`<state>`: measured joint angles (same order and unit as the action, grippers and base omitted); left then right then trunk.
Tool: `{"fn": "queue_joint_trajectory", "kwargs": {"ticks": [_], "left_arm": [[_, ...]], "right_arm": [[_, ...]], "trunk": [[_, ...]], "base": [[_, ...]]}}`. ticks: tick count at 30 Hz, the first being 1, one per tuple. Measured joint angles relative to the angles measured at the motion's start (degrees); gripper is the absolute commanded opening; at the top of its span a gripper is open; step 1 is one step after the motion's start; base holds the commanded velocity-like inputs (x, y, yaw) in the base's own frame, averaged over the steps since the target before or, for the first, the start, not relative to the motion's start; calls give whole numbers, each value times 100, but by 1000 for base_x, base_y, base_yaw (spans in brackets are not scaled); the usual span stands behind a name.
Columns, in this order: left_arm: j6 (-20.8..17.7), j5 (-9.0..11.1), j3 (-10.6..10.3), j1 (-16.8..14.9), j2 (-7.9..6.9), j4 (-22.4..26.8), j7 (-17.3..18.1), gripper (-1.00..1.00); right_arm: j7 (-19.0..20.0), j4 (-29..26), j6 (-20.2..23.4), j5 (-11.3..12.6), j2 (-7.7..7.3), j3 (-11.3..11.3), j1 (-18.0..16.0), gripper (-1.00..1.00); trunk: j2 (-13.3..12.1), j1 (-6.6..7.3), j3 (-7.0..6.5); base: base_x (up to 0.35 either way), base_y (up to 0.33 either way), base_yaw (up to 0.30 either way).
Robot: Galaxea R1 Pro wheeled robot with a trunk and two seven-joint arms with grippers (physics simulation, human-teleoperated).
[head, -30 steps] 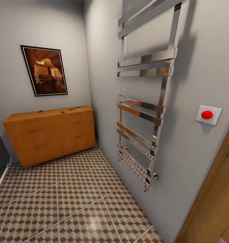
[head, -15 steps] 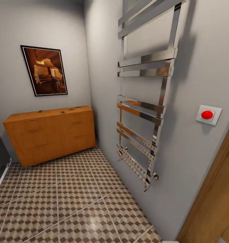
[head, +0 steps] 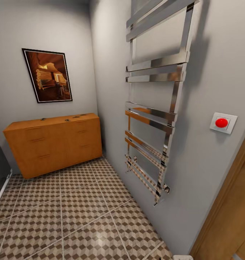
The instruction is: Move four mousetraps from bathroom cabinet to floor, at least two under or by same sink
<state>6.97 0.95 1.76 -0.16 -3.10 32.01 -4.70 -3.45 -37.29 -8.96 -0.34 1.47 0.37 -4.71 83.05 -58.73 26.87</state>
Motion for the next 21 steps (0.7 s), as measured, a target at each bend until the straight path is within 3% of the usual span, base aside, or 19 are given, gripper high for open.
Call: {"fn": "queue_joint_trajectory", "kwargs": {"ticks": [17,21], "left_arm": [[57,-1,-9,0,-15,-70,9,100],[259,-6,1,0,-15,-224,8,100]], "right_arm": [[-14,11,-36,1,-7,-10,0,100],[-36,9,-29,12,0,-25,0,100]], "trunk": [[0,0,0],[0,0,0]], "base": [[0,0,0],[0,0,0]]}}
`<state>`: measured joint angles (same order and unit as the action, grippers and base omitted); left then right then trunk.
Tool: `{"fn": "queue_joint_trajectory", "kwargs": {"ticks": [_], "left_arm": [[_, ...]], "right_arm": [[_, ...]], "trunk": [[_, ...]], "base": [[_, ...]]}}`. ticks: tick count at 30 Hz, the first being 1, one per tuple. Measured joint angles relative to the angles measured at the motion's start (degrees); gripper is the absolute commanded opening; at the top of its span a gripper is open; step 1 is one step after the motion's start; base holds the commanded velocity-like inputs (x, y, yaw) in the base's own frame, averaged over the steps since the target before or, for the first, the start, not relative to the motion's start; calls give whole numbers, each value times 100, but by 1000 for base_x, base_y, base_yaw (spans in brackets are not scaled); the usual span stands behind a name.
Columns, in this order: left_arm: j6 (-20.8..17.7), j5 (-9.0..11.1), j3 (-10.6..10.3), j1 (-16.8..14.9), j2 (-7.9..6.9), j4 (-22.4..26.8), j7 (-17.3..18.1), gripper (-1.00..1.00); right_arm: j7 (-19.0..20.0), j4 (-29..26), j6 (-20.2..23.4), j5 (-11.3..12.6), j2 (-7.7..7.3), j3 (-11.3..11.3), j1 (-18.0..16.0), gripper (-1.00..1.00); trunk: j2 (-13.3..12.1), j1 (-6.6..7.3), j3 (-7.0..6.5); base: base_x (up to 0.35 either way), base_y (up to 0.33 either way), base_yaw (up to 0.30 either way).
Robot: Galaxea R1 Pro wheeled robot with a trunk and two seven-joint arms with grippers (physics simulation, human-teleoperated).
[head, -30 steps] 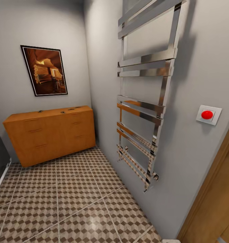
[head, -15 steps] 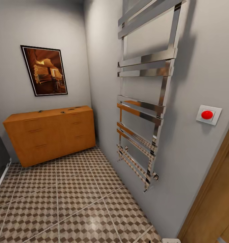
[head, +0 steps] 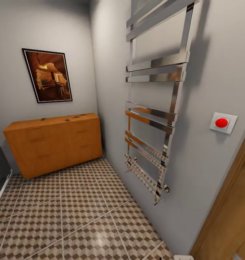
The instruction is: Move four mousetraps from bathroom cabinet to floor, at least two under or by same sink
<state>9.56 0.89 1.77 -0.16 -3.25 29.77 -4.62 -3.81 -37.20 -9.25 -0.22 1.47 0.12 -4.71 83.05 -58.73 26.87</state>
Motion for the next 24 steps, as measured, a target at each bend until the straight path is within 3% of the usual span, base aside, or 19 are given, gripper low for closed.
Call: {"fn": "queue_joint_trajectory", "kwargs": {"ticks": [10,24], "left_arm": [[176,-1,-5,0,0,-38,-6,100],[189,-1,-11,0,21,-125,-16,100]], "right_arm": [[-12,0,1,0,1,-9,0,100],[-13,1,1,-2,1,-5,0,100]], "trunk": [[0,0,0],[0,0,10]], "base": [[0,0,43],[0,0,235]]}}
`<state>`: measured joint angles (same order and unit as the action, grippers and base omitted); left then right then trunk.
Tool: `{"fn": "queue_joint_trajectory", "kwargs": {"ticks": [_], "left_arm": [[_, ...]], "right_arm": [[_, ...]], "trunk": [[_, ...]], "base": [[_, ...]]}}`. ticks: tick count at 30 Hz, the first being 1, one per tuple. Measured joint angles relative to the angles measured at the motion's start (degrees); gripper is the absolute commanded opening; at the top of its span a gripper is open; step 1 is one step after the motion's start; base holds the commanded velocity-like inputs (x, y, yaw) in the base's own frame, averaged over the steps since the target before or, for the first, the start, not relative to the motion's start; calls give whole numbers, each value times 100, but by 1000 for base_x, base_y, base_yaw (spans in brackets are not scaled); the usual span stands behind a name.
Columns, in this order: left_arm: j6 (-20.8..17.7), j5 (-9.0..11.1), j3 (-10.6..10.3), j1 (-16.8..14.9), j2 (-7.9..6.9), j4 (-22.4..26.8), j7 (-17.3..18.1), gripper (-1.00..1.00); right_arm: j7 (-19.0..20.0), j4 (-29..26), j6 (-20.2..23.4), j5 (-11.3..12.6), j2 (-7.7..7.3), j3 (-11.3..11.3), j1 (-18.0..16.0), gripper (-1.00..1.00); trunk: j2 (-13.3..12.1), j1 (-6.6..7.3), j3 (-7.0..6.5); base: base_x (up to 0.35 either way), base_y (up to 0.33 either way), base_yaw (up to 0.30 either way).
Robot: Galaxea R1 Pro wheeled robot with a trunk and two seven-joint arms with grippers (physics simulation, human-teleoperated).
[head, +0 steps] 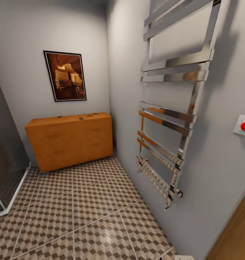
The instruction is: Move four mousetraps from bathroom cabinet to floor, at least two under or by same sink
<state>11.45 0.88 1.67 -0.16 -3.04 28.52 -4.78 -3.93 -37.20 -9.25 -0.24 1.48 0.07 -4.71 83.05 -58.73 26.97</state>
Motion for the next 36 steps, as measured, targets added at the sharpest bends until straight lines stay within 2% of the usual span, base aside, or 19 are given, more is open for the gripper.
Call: {"fn": "queue_joint_trajectory", "kwargs": {"ticks": [36], "left_arm": [[1,-1,-1,0,9,29,-2,100]], "right_arm": [[0,0,0,0,0,0,1,100]], "trunk": [[0,0,170]], "base": [[0,0,244]]}}
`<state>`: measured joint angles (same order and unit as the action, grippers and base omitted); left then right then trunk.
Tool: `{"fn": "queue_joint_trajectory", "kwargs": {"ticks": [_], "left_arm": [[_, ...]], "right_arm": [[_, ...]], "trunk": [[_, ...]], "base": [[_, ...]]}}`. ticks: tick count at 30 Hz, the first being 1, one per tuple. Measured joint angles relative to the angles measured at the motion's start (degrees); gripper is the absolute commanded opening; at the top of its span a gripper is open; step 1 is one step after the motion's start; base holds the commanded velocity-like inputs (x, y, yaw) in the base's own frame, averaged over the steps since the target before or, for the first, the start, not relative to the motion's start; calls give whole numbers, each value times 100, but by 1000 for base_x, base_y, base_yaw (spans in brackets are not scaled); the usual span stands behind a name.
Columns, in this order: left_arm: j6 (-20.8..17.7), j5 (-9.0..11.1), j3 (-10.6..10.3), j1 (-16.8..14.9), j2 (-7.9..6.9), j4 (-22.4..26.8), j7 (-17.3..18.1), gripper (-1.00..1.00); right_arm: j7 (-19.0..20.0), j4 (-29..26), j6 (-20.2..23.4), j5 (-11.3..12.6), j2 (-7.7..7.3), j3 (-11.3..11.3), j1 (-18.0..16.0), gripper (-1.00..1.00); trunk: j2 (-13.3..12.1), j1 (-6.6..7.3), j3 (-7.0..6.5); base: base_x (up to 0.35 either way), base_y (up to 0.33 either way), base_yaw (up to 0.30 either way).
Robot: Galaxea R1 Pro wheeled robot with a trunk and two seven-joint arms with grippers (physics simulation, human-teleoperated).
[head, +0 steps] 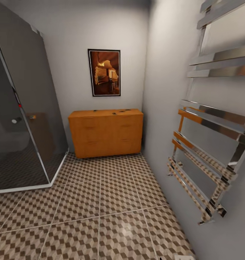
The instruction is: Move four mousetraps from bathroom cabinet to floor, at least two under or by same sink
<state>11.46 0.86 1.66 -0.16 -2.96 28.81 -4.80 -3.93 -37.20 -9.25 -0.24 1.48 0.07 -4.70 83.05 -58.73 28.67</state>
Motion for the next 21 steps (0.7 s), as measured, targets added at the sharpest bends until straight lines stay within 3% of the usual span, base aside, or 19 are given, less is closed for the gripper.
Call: {"fn": "queue_joint_trajectory", "kwargs": {"ticks": [13,21], "left_arm": [[0,1,-4,0,-3,-21,3,100],[-1,1,-4,0,-3,-23,2,100]], "right_arm": [[6,0,0,0,-3,0,-3,100],[9,-1,0,0,-4,5,-2,100]], "trunk": [[0,0,60],[1,2,71]], "base": [[0,0,236],[94,0,72]]}}
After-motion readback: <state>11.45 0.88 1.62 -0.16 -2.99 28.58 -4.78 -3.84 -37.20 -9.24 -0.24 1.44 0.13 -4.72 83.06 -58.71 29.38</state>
